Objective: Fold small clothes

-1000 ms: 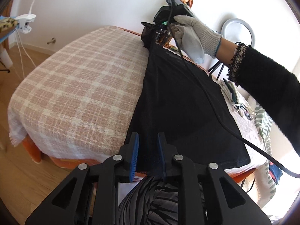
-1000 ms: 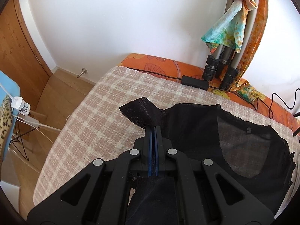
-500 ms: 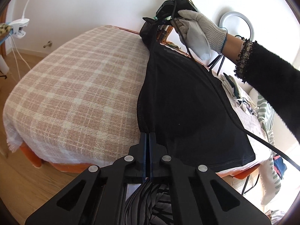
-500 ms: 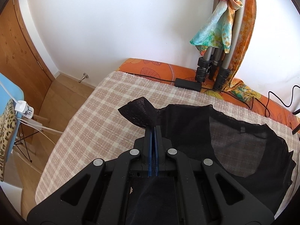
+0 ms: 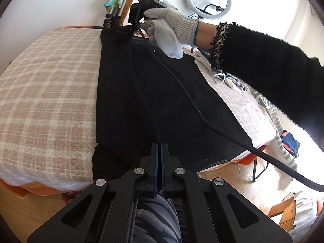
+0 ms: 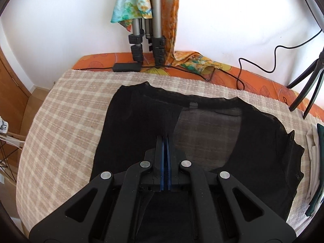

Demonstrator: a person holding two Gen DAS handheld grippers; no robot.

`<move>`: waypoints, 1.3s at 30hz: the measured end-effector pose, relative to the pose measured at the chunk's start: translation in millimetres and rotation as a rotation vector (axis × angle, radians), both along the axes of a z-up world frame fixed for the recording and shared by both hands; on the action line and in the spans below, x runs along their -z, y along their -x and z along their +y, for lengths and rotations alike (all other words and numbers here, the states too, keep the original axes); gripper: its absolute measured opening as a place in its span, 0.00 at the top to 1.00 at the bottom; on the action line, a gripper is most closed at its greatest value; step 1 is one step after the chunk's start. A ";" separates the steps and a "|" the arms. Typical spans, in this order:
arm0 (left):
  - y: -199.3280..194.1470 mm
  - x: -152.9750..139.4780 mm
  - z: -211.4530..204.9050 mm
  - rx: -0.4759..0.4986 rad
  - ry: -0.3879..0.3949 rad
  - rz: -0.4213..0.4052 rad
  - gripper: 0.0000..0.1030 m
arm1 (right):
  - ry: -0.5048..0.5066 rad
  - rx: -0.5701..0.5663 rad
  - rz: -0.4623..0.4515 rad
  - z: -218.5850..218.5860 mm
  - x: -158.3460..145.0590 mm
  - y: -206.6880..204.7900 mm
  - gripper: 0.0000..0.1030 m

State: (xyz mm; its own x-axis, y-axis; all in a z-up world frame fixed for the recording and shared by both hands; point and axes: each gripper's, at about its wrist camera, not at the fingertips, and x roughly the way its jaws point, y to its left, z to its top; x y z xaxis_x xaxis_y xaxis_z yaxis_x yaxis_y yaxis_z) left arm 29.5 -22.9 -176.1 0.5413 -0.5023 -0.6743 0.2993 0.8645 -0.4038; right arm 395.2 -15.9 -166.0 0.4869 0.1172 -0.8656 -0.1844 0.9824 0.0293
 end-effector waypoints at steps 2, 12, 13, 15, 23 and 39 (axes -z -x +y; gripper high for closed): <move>-2.7 3.7 -6.0 0.009 0.000 0.011 1.00 | -0.013 0.000 0.016 -10.5 3.7 -3.7 0.97; 3.6 -6.4 -28.2 0.083 -0.044 0.021 0.80 | -0.058 -0.003 -0.040 -45.5 -30.4 4.9 0.31; 5.7 -9.7 -28.6 0.081 -0.048 0.010 0.80 | -0.084 -0.001 -0.044 -53.1 -37.7 8.1 0.31; 7.7 -15.3 -29.1 0.080 -0.034 0.000 0.80 | -0.162 0.007 -0.044 -73.5 -50.2 16.5 0.31; 4.3 -30.2 -50.1 0.083 -0.044 -0.070 0.80 | -0.241 0.023 -0.134 -160.0 -99.7 66.2 0.31; 5.7 -32.4 -132.2 0.288 -0.074 -0.096 0.80 | -0.260 0.144 -0.186 -301.1 -125.0 144.2 0.31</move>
